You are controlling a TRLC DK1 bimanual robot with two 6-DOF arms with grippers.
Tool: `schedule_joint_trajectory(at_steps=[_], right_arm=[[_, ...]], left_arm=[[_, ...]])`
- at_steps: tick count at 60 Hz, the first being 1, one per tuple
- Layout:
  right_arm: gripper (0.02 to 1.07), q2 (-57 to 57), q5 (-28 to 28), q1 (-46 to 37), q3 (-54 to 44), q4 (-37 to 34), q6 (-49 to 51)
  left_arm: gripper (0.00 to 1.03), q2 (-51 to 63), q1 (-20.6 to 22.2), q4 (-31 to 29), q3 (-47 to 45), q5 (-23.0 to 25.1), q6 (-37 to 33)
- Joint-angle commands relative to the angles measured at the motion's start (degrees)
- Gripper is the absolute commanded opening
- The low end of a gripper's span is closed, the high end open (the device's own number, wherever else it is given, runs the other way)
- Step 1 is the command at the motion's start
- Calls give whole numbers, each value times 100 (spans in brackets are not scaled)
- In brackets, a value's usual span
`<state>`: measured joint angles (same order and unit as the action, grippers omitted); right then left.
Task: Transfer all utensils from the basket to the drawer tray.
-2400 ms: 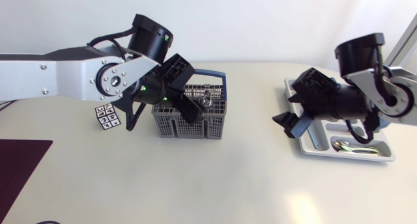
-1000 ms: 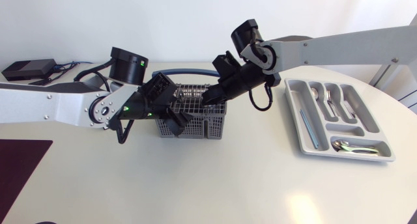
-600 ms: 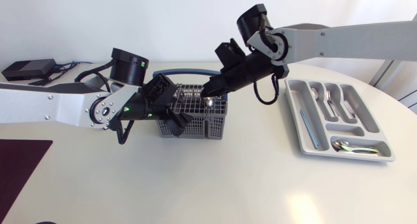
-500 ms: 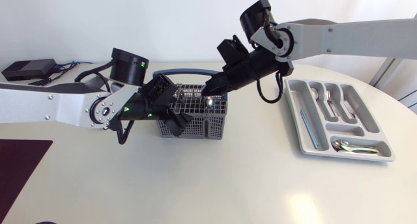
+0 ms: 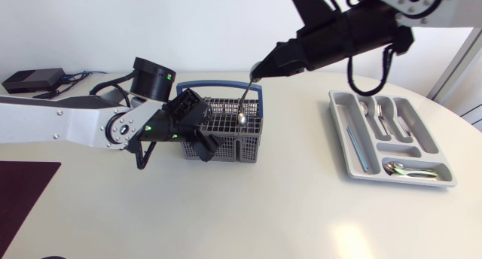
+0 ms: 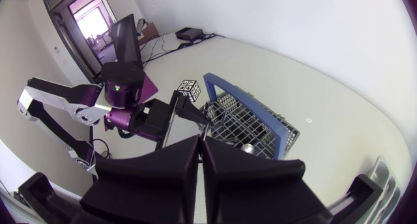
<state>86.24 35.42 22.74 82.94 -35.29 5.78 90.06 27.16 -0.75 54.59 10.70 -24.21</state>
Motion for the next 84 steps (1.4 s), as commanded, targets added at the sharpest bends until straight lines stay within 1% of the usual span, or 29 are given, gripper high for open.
schedule_joint_trajectory(at_steps=[1, 7, 16, 24, 32, 35, 36, 40, 42, 49, 55, 65, 77, 78, 80, 81, 82, 84], right_arm=[[7, -406, 35, -200, -331, -154, 81], [7, -801, 26, -490, -647, -330, 266], [7, -1294, -132, -1176, -1174, -743, 688], [7, -1584, -580, -2054, -1834, -1094, 1347], [8, -1874, -1433, -2731, -2484, -1103, 1918], [7, -1988, -1934, -3021, -2765, -848, 2103], [7, -1997, -2004, -3144, -2853, -734, 2138], [7, -1962, -2232, -3575, -2985, -655, 2393], [7, -1953, -2391, -3760, -3099, -461, 2516], [8, -1821, -2689, -4313, -3328, -145, 2920], [8, -1601, -2909, -4691, -3521, 321, 3184], [7, -1021, -3226, -5069, -3706, 1112, 3403], [8, -529, -3621, -5104, -3934, 1718, 3421], [8, -485, -3674, -5069, -3969, 1797, 3412], [13, -415, -3753, -5025, -4013, 1903, 3403], [20, -344, -3806, -4999, -4049, 2000, 3395], [25, -309, -3823, -4981, -4066, 2035, 3395], [38, -221, -3858, -4955, -4092, 2070, 3395]], left_arm=[[99, 11, 106, -109, 210, 64, 83], [99, -68, 185, -346, 386, 143, 311], [98, -15, 273, -742, 808, 301, 803], [98, 143, 317, -935, 1151, 530, 1181], [98, 363, 334, -1050, 1423, 591, 1436], [98, 425, 343, -1058, 1485, 591, 1463], [98, 451, 343, -1058, 1511, 591, 1480], [98, 495, 352, -1067, 1555, 600, 1542], [98, 530, 369, -1076, 1572, 600, 1559], [98, 583, 404, -1085, 1608, 600, 1621], [98, 609, 413, -1085, 1634, 635, 1674], [98, 662, 369, -1111, 1704, 714, 1788], [98, 723, 360, -1225, 1819, 820, 1902], [98, 732, 360, -1225, 1819, 829, 1920], [98, 750, 360, -1225, 1836, 837, 1937], [98, 767, 360, -1225, 1836, 837, 1937], [98, 776, 360, -1225, 1845, 846, 1955], [98, 820, 360, -1225, 1854, 864, 1990]])
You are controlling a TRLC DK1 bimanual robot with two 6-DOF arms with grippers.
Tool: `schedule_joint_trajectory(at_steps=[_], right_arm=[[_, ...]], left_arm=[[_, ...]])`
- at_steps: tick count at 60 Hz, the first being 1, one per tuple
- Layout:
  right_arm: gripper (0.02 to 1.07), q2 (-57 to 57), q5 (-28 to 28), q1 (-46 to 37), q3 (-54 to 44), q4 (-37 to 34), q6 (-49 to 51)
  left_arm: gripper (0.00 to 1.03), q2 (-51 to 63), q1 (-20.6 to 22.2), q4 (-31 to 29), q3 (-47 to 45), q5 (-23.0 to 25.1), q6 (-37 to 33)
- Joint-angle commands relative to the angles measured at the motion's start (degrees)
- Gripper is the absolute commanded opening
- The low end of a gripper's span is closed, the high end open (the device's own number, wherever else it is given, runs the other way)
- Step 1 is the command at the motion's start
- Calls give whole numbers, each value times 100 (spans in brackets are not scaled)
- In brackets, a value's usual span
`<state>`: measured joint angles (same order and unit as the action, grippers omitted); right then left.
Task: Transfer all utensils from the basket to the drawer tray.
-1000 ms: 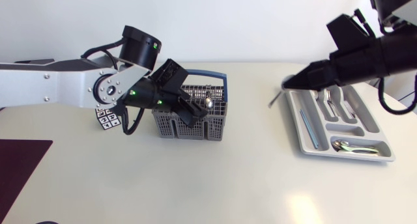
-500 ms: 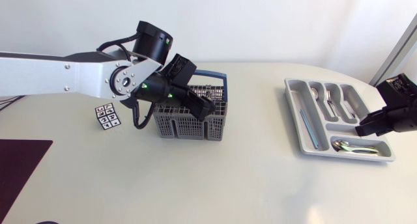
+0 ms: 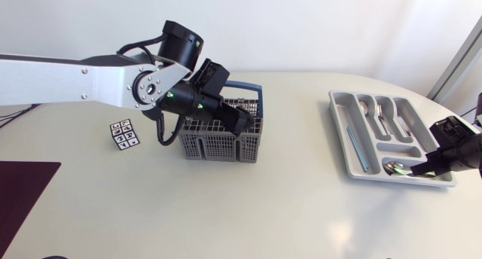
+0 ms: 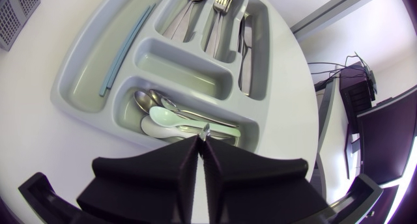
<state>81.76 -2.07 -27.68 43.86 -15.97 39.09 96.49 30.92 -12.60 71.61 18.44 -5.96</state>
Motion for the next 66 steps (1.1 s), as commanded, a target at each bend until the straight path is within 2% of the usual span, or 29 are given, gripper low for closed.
schedule_joint_trajectory(at_steps=[1, 3, 6, 7, 9, 17, 21, 27, 30, 36, 39, 41, 56, 66], right_arm=[[46, 253, -127, 105, -202, 173, 64], [60, 297, -171, 123, -237, 252, 64], [74, 297, -171, 123, -246, 261, 64], [85, 271, -171, 123, -246, 261, 72], [93, 183, -163, 123, -246, 261, 81], [102, -134, 22, 88, -184, 173, 11], [102, -265, 75, 88, -167, 76, -51], [102, -555, 242, 131, -158, -38, -183], [102, -687, 294, 219, -158, -108, -262], [102, -846, 374, 413, -211, -214, -420], [102, -889, 374, 509, -255, -205, -464], [102, -898, 374, 571, -272, -196, -499], [102, -916, 365, 826, -457, -91, -596], [102, -916, 330, 958, -562, -3, -631]], left_arm=[[98, 195, -15, -41, 151, 90, 165], [97, 213, -15, -32, 151, 90, 191], [97, 230, -15, -32, 151, 90, 200], [96, 248, -15, -32, 160, 90, 218], [94, 257, -24, -32, 177, 90, 244], [89, 362, -130, -32, 292, 90, 402], [82, 388, -182, -32, 309, 90, 481], [81, 432, -235, -32, 327, 72, 525], [75, 494, -288, -23, 353, 64, 543], [75, 643, -341, -6, 424, 72, 560], [74, 687, -341, -6, 441, 72, 560], [68, 731, -332, 47, 441, 72, 560], [59, 1039, -270, 232, 599, 90, 640], [39, 1171, -253, 408, 661, 292, 842]])
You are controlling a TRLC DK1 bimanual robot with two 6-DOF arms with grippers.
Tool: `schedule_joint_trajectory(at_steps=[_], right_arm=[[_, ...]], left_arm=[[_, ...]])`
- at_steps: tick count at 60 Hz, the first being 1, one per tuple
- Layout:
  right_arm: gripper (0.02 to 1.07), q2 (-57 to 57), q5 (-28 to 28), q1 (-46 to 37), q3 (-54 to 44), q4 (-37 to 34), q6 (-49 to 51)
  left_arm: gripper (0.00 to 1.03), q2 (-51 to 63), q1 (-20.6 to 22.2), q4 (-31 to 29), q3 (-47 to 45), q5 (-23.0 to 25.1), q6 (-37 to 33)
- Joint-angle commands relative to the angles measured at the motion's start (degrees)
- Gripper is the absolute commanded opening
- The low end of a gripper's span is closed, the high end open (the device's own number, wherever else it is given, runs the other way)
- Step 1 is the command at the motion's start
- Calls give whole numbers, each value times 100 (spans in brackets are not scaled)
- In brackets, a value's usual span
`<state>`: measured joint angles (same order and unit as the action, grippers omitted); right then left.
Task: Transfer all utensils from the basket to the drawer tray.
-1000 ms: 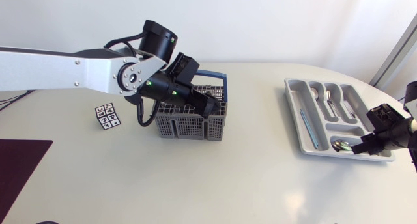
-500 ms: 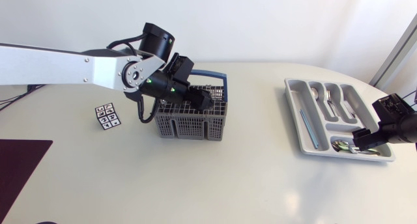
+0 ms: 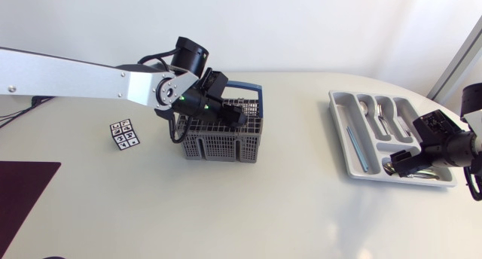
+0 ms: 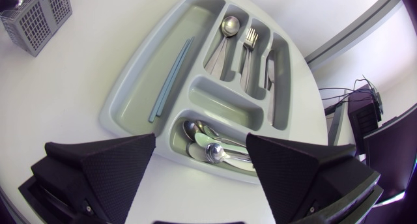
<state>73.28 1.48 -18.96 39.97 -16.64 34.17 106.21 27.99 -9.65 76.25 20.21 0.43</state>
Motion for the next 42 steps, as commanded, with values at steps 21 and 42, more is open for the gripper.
schedule_joint_trajectory(at_steps=[21, 42], right_arm=[[102, -665, 19, 938, -630, 188, -209], [102, -1272, 749, 2573, -648, -199, -447]], left_arm=[[3, 286, 5, 244, 197, 511, 388], [3, 5, -206, 244, 66, 968, 608]])
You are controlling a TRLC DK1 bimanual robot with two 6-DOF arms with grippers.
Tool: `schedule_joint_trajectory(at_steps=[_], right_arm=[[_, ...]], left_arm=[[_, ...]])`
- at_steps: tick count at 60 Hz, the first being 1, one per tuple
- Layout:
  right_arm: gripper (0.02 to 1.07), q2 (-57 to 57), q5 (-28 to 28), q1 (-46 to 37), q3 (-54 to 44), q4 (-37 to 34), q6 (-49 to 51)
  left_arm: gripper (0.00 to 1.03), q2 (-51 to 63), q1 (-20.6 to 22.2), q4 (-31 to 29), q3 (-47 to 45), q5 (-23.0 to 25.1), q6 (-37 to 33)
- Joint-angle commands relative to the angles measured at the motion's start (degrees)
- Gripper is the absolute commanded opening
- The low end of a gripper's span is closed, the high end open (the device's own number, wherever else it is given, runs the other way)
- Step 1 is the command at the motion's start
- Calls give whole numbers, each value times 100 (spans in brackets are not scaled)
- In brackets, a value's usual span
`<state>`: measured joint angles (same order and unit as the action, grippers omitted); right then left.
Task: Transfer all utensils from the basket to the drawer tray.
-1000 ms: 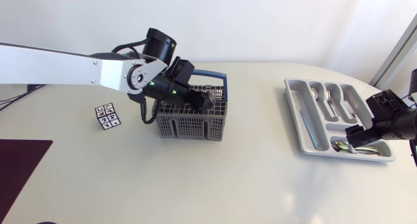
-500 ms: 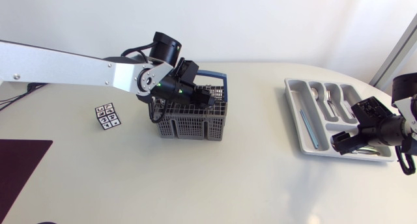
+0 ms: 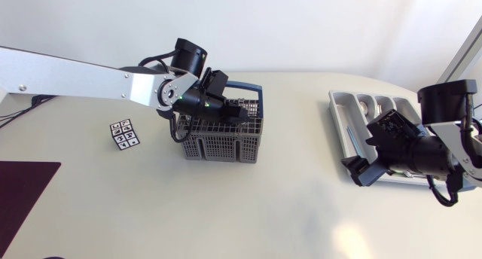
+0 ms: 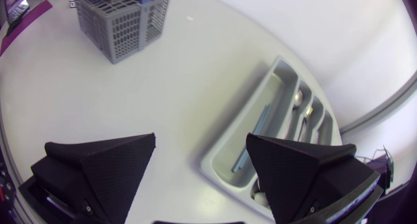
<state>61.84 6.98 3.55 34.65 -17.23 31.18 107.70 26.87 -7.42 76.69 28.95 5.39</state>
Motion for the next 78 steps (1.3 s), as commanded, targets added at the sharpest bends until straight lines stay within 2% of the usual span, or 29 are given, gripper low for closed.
schedule_joint_trajectory(at_steps=[1, 17, 26, 35, 61, 78], right_arm=[[102, -138, 242, 366, -108, -157, -147], [102, 311, 998, 1420, 252, -113, -490], [102, 750, 1016, 1825, 507, 62, -710], [102, 1040, 1007, 2044, 718, 115, -806], [102, 794, 1007, 2229, 991, 141, -815], [102, 697, 1024, 2449, 1421, 273, -903]], left_arm=[[3, -144, -95, 21, 22, 93, 120], [3, -329, -314, 39, -84, 419, 279], [3, -575, -402, 373, -268, 682, 533], [3, -786, -402, 426, -330, 805, 648], [3, -2034, -402, 557, -743, 1043, 815], [3, -2631, -367, 276, -962, 1394, 824]])
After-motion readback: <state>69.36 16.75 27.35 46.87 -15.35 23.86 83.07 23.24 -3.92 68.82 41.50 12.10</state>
